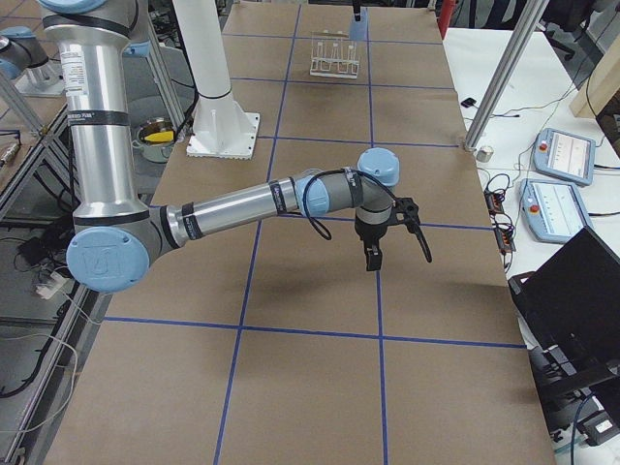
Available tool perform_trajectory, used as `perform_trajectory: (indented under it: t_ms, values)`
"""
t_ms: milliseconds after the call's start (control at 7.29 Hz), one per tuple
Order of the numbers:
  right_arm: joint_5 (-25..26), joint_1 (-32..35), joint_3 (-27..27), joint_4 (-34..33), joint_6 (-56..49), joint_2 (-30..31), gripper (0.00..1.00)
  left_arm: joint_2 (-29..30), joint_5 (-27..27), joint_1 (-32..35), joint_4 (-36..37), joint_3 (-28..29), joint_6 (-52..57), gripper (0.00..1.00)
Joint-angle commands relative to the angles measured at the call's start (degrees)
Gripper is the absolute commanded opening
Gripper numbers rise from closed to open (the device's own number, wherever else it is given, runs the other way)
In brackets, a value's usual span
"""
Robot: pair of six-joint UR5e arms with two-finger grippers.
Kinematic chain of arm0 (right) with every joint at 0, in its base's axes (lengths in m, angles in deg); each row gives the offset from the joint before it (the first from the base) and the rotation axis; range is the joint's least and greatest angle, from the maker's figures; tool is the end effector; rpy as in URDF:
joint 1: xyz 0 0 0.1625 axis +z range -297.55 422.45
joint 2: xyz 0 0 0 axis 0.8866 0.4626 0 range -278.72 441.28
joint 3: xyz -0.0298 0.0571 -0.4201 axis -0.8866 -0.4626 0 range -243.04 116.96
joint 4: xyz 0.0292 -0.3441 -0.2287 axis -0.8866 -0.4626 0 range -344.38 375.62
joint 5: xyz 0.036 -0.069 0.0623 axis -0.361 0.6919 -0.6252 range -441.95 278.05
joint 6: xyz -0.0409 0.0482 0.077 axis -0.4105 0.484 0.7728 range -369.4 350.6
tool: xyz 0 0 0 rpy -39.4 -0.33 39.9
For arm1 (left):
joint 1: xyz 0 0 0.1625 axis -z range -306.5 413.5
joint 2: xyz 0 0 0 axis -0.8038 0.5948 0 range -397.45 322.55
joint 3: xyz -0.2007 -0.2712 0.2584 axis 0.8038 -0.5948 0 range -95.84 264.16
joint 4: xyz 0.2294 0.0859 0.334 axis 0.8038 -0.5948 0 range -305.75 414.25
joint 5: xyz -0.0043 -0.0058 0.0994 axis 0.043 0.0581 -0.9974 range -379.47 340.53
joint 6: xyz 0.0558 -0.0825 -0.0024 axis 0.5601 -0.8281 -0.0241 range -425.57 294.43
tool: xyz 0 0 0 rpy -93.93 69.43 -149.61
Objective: Hang cup on cup holder
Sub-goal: 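Carry the cup with the left gripper above the white wire rack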
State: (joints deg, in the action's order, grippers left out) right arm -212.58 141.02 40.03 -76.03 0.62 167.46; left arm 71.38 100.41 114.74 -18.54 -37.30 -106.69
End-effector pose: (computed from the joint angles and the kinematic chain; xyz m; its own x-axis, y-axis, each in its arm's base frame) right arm -0.0359 -0.5229 0.5194 0.7324 -0.1488 0.6644 0.0648 0.9866 0.1495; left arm 0.1761 -0.4947 0.2811 0.7392 0.0107 -0.6734 0.1102 0.9845 0.1365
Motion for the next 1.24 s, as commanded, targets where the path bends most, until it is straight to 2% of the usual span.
perform_trajectory:
  t_ms: [0,412,1098]
  values:
    - [-0.06,0.00,-0.06,-0.02,0.00,0.05,1.00,-0.11,1.66,-0.15,-1.83,2.45,0.17,0.00]
    - [-0.15,0.00,-0.14,-0.02,0.00,-0.04,1.00,-1.43,1.67,-1.21,-2.98,2.89,0.60,0.00]
    - [-0.23,0.00,0.47,-0.02,0.00,0.05,1.00,-1.96,1.84,-1.91,-6.67,7.81,1.65,0.00]
